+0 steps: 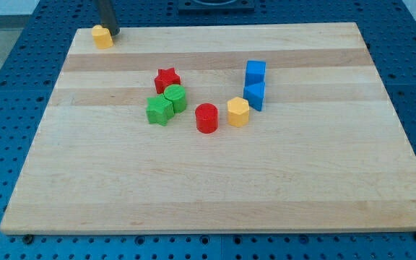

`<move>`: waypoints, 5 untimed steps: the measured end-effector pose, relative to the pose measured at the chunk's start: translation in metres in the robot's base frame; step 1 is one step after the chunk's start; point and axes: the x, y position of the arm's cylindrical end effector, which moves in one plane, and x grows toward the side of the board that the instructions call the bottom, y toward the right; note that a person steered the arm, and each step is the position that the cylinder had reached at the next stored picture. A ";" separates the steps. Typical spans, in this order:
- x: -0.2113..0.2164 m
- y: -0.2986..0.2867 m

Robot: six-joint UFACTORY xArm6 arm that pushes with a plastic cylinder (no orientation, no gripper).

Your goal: Move the blue cube towards the top center of the board

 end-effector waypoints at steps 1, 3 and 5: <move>0.000 0.020; -0.004 0.068; -0.005 0.074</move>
